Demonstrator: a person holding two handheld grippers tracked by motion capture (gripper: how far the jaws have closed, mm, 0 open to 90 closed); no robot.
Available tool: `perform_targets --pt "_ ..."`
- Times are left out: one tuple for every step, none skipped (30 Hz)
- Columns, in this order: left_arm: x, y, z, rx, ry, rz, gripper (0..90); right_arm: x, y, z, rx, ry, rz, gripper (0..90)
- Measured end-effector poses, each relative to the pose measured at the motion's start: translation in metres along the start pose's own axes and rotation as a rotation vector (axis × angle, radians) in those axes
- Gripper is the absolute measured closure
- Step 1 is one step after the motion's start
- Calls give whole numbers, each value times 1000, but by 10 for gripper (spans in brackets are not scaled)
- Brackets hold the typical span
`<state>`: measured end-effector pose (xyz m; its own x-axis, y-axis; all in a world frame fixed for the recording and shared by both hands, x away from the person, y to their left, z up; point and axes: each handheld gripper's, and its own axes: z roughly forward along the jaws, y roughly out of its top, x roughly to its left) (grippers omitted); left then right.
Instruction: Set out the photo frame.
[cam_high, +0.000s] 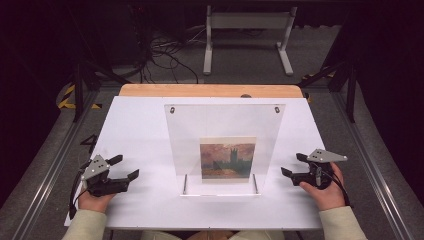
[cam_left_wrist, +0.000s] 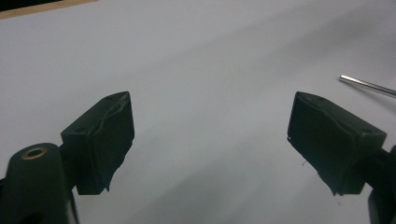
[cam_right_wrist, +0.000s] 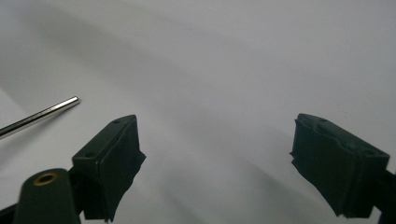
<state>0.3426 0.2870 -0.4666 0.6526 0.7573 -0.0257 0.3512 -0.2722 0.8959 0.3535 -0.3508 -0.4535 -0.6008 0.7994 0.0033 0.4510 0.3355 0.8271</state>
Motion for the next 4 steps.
perform_targets --pt "0 0 0 1 2 3 153 0 0 0 -1 0 -1 153" --pt "0 0 0 2 3 2 153 0 0 0 -3 -1 -1 153" --pt "0 0 0 2 4 2 154 0 0 0 -4 -1 -2 153" --pt "0 0 0 2 4 2 153 0 0 -1 -6 -1 -3 154"
